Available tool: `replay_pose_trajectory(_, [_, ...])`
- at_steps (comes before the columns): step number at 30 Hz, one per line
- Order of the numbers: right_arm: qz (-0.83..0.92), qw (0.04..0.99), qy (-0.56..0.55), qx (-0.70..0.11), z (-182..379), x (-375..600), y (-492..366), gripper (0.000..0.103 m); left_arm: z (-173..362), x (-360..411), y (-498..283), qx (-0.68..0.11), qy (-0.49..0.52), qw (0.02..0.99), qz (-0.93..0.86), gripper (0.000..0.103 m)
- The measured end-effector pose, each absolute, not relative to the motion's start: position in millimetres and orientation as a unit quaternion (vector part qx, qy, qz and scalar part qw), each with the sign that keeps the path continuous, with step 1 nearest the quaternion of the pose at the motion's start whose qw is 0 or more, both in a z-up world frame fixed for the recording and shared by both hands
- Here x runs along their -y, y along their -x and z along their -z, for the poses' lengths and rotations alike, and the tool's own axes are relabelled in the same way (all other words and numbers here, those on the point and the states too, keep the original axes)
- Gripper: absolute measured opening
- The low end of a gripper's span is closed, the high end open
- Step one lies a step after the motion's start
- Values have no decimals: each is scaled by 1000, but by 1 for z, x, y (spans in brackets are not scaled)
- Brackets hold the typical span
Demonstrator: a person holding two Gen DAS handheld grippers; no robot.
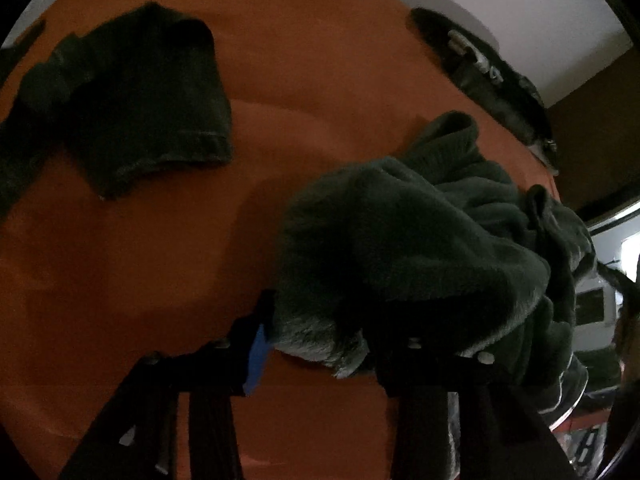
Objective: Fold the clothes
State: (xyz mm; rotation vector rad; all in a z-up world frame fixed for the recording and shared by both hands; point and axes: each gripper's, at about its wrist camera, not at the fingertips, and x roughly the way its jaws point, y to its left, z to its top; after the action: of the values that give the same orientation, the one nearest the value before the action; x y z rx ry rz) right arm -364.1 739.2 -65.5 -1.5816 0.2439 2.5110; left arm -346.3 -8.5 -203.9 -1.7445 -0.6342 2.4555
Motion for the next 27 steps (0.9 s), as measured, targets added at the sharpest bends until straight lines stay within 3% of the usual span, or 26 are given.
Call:
replay_pose_trajectory(2, [-856,70,508,-69,52,-722,338,72,205,5,353,205,568,26,-797,49])
replay_pose_trajectory(5, [-867,14,490,-91,42,-682,292,84,203,2,353,210,553,21,-806,49])
replay_pose_trajectory(6, [-864,-10,491,-109,47,-666,277,85,201,2,352,209,548,17,-810,48])
replay_pose_trajectory(8, [-844,-50,514,-146,66,-641,250,86,199,2,349,202,543,8,-815,31])
replay_pose_trajectory(11, [-798,-90,561,-203,108,-607,213,86,191,8,343,202,536,1,-820,23])
replay_pose_trajectory(15, [-753,-107,607,-232,160,-578,197,86,176,13,337,210,523,1,-826,20])
replay_pose_trajectory(16, [-756,-90,609,-222,167,-577,198,73,173,15,335,212,519,2,-828,20])
replay_pose_trajectory(17, [-763,-77,603,-220,168,-579,200,32,169,15,334,212,517,4,-830,20])
replay_pose_trajectory(18, [-766,-77,596,-228,164,-584,202,15,165,16,333,211,513,4,-832,20])
replay_pose_trajectory(20, [-796,-65,562,-217,134,-599,207,11,156,15,331,216,504,9,-836,20])
replay_pose_trajectory(27, [-901,12,433,-18,6,-629,240,11,113,9,317,286,482,69,-825,20])
